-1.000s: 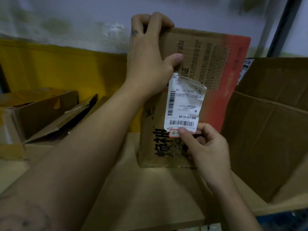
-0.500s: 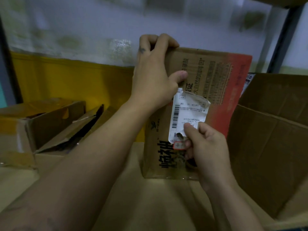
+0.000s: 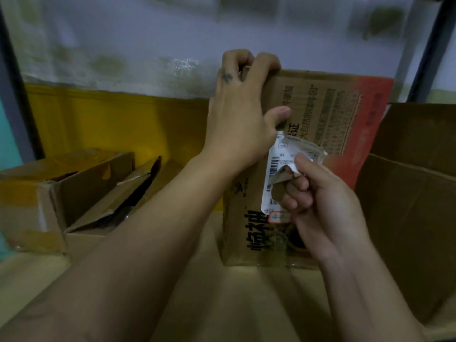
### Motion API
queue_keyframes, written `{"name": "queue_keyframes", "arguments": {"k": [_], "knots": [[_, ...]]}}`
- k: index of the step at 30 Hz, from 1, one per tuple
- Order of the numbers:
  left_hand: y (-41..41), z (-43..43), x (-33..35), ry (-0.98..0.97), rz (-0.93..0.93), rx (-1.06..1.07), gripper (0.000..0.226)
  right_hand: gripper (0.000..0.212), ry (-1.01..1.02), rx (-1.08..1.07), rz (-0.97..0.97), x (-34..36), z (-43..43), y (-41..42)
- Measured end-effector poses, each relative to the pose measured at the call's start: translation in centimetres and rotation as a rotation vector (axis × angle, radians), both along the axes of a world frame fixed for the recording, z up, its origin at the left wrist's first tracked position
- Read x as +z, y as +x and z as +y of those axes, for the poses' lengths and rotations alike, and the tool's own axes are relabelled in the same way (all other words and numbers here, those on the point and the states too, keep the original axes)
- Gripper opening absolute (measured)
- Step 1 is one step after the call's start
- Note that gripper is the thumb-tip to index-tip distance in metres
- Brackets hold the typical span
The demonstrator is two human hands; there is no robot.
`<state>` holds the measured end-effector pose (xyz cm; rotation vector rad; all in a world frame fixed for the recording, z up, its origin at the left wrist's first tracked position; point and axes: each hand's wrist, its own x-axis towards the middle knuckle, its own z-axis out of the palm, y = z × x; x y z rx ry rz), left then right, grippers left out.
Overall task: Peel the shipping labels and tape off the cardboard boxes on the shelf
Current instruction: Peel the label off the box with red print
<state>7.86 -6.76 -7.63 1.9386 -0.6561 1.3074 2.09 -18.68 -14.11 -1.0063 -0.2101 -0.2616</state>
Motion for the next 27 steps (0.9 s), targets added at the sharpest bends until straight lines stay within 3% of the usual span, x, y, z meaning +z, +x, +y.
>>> {"name": "queue_keyframes", "arguments": {"k": [4,7,10,15,19,24,27], "knots": [[0.1,0.3,0.0,0.020,0.009,-0.019,0.048,0.013,0.015,-0.007,-0.229,5.2,-1.3,-0.9],[-0.1,0.6,0.2,0.037,0.063,-0.030,0.049,0.021,-0.342,-0.197,-0.435,10.2,-2.7,-1.7],[-0.5,1.1,0.5,0.041,0.105,-0.052,0.049,0.012,-0.272,-0.164,-0.385,11.3,-3.4,-1.8],[-1.1,1.3,0.2,0.061,0.129,-0.042,0.052,0.018,-0.566,-0.174,-0.102,6.4,-3.2,-1.8],[-1.9,1.3,-0.1,0.134,0.155,0.021,0.071,0.020,-0.580,-0.136,0.009,2.7,-2.6,-1.8],[-2.4,1.5,-0.4,0.200,0.224,0.047,0.087,0.021,-0.589,-0.127,0.022,1.8,-2.5,-1.9],[-3.5,1.5,-1.7,0.094,0.224,0.032,0.073,0.018,-0.569,-0.140,0.008,1.2,-2.8,-2.4]]}}
